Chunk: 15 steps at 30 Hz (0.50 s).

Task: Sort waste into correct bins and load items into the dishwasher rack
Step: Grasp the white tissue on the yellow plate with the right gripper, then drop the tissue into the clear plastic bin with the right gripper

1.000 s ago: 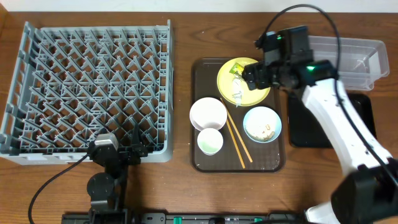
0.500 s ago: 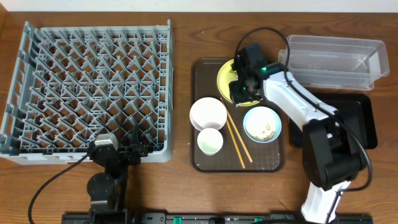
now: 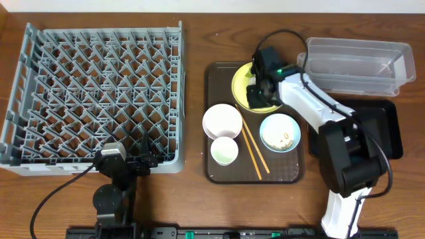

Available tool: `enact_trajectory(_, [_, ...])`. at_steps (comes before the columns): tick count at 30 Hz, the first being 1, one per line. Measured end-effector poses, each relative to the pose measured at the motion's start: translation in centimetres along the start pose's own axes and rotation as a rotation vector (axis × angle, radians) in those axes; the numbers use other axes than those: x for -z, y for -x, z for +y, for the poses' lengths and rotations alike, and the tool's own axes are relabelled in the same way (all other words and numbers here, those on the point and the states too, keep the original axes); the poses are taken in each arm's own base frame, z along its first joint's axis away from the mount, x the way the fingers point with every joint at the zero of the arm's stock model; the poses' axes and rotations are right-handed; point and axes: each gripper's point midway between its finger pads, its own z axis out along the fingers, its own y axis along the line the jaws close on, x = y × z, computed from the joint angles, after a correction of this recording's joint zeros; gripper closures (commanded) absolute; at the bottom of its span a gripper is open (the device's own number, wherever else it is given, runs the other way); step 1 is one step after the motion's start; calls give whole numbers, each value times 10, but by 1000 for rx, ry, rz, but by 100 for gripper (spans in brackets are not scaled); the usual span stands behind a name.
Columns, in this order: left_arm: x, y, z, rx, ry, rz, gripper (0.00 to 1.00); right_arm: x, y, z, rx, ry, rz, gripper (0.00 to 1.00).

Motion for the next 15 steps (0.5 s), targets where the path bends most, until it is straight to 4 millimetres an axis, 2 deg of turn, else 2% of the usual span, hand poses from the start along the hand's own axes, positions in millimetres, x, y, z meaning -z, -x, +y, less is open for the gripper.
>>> enact_trajectory(3, [0,0,0,0,0,0,5,33,24,-3,6,-10,-94,87])
enact_trajectory(7, [0,0,0,0,0,0,5,98,58,-25,-17,-78,-276,88])
enact_trajectory(11, [0,0,0,0,0,0,5,155,83,-71,-103,-194,-443,87])
enact_trajectory(12, [0,0,0,0,0,0,5,164,87,-85,-130,-222,-470,87])
enact_trajectory(15, [0,0,0,0,0,0,5,171,92,-125,-214,-289,-498,86])
